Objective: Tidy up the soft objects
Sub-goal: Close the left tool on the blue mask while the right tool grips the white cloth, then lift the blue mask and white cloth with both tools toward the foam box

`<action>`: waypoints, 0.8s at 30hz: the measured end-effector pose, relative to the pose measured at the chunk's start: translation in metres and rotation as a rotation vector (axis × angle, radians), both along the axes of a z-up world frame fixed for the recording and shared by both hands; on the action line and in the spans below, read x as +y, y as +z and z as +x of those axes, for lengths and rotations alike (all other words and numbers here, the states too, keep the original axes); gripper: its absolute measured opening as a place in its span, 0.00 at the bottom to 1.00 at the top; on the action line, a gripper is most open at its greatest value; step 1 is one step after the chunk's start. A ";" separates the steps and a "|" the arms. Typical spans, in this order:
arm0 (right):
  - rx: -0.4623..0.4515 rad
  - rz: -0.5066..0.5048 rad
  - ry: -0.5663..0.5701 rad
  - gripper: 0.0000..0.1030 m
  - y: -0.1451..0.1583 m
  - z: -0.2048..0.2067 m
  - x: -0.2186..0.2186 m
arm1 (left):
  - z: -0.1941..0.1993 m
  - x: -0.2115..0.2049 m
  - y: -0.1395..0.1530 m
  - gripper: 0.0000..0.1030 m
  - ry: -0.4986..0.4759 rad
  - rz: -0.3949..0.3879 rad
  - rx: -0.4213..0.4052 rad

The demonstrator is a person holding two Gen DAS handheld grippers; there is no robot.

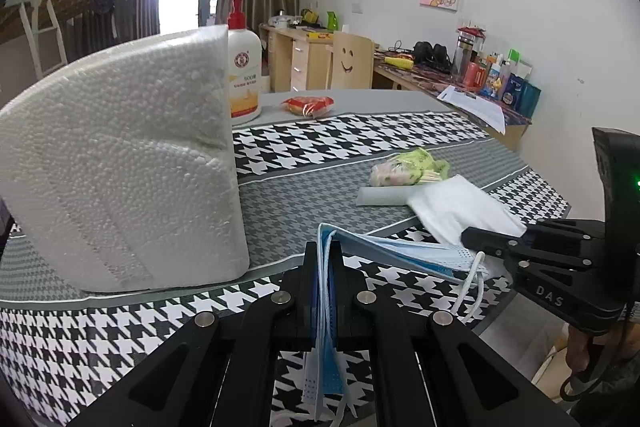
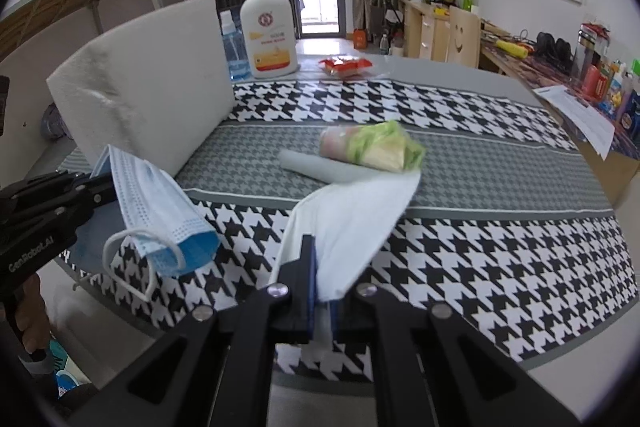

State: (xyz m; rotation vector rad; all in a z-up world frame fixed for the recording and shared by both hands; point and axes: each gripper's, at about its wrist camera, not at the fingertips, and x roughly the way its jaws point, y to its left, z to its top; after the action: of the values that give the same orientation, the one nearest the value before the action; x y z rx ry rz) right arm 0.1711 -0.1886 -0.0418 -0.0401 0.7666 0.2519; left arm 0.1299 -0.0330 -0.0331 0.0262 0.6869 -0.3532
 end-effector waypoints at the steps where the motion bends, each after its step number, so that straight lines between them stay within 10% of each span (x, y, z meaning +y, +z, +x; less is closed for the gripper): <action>1: -0.008 0.001 -0.001 0.07 0.003 -0.003 0.000 | -0.002 0.001 0.001 0.04 0.001 0.000 -0.004; 24: -0.156 0.017 0.000 0.08 0.039 -0.064 0.000 | -0.068 0.010 0.040 0.04 0.057 0.028 -0.153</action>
State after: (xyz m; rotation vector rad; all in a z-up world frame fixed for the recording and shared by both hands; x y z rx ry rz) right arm 0.1072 -0.1890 -0.0033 -0.0433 0.6092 0.2516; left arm 0.0618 -0.0230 0.0065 0.0592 0.5395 -0.2839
